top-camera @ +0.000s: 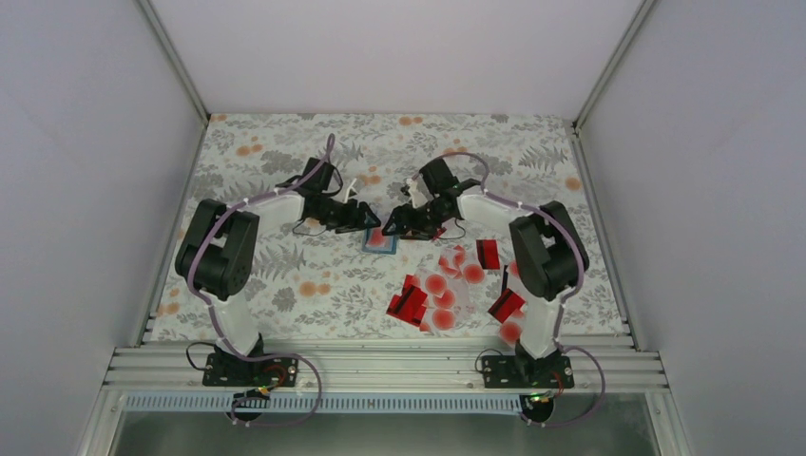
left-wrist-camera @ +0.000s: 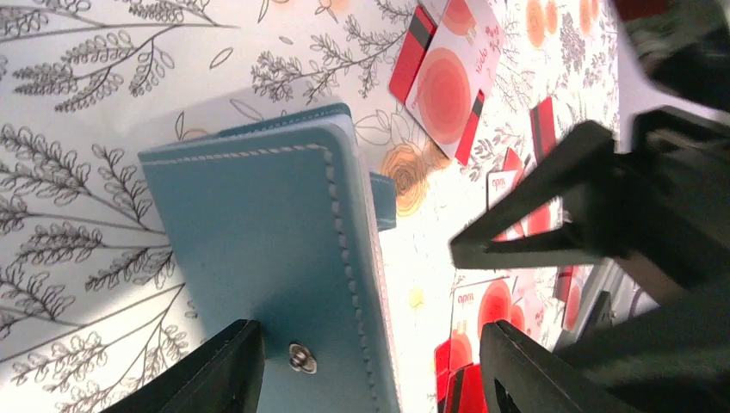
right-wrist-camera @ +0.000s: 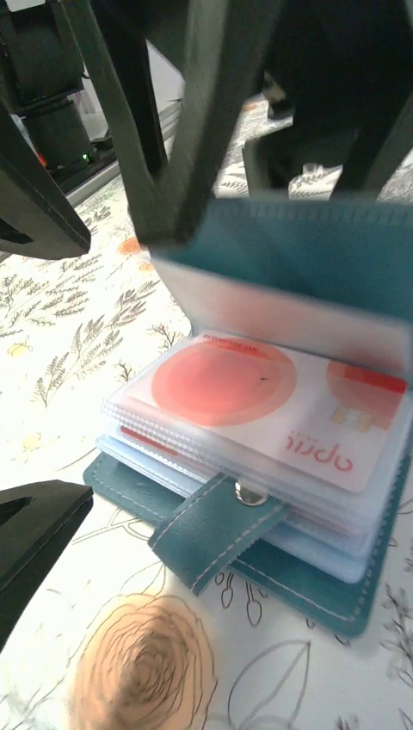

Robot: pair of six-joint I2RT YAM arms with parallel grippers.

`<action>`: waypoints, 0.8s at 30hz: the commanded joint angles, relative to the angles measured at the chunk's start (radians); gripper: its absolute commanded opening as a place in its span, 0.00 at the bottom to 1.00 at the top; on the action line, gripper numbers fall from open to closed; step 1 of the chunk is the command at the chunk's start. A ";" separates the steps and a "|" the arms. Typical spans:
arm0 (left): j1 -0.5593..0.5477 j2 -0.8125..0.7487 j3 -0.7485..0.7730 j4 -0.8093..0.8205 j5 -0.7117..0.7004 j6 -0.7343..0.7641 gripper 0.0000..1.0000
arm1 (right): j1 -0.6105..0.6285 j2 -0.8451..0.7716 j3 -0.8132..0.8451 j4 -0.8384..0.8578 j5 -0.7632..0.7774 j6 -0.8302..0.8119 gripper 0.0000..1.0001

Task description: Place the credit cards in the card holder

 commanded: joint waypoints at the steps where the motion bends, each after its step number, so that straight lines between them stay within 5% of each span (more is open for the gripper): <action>1: -0.032 0.030 0.057 0.005 -0.070 -0.018 0.63 | 0.003 -0.106 -0.001 -0.089 0.092 -0.030 0.66; 12: -0.076 0.033 0.084 0.019 -0.069 -0.041 0.61 | -0.012 -0.152 -0.020 -0.078 0.221 0.010 0.66; 24: -0.076 0.064 0.087 0.078 0.012 -0.051 0.32 | -0.066 -0.049 -0.006 0.040 0.129 -0.074 0.66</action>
